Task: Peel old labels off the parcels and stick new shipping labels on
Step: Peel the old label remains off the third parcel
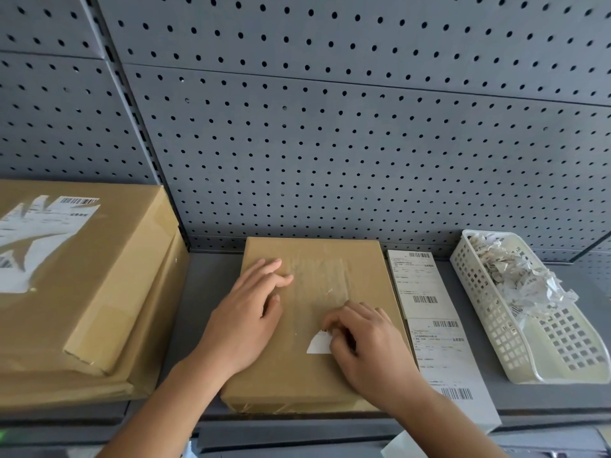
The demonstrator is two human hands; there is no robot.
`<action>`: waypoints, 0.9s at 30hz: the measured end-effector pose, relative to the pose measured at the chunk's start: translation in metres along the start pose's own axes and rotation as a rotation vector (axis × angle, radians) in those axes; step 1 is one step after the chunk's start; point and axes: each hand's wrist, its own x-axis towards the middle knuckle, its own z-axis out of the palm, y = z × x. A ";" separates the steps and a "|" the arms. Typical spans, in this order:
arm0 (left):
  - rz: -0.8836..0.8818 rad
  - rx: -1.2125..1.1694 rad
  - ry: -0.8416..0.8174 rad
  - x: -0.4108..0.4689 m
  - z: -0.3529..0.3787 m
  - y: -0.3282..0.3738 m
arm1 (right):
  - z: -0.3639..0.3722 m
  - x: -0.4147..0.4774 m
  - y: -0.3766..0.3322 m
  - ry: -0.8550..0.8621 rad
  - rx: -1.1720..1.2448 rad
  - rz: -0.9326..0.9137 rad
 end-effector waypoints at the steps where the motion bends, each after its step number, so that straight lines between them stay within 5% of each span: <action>1: -0.002 -0.001 0.000 0.000 0.000 0.000 | 0.000 0.000 -0.001 -0.004 -0.008 -0.006; 27: -0.022 0.007 -0.006 0.000 -0.002 0.003 | -0.002 -0.001 -0.003 -0.033 0.020 0.008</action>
